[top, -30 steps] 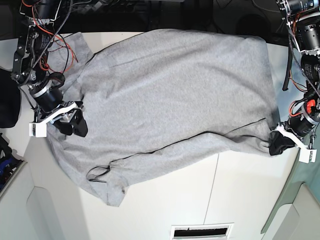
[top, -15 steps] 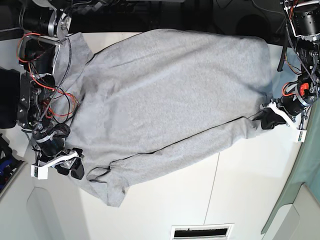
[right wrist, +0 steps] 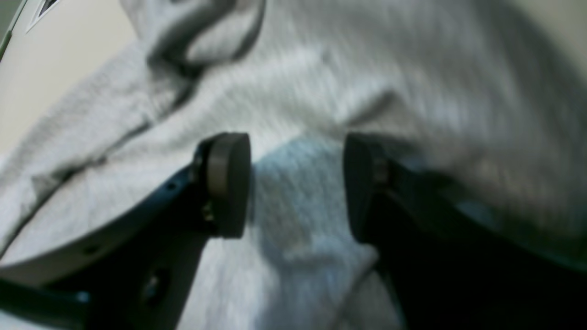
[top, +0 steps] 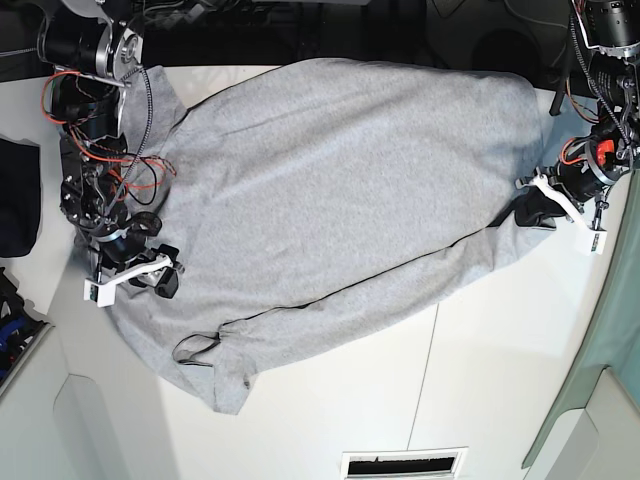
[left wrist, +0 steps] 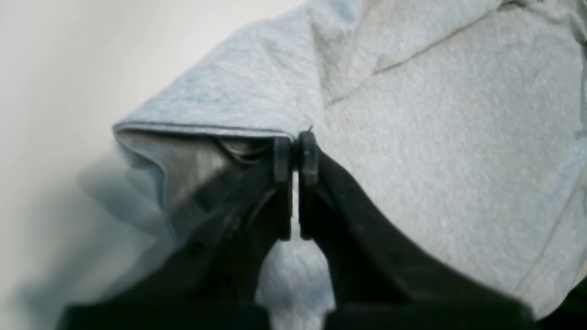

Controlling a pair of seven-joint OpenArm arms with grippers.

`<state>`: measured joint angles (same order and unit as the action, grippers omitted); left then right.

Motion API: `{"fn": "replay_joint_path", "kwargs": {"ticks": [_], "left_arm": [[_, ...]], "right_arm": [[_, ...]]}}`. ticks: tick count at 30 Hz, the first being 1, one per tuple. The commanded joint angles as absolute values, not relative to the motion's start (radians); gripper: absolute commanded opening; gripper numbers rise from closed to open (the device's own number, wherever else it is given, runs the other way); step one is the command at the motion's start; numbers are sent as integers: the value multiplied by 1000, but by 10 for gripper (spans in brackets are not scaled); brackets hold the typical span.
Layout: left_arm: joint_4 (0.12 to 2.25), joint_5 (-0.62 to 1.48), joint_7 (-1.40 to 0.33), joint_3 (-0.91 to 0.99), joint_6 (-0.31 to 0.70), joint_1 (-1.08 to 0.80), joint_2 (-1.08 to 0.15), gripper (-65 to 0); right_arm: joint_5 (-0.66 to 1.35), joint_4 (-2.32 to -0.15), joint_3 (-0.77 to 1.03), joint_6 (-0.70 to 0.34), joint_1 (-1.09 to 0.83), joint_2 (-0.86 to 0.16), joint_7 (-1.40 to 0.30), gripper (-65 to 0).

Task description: Layout the t-shirt on the table in an organized manner, then fold the t-shirt properly

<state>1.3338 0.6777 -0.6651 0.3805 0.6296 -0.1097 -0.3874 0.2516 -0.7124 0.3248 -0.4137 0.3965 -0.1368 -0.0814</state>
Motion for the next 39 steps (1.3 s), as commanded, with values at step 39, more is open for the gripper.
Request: {"fn": "replay_joint_path", "kwargs": {"ticks": [39], "left_arm": [[1465, 902, -708, 386, 698, -269, -405, -650]], "right_arm": [[454, -1381, 353, -483, 23, -163, -109, -329]]}}
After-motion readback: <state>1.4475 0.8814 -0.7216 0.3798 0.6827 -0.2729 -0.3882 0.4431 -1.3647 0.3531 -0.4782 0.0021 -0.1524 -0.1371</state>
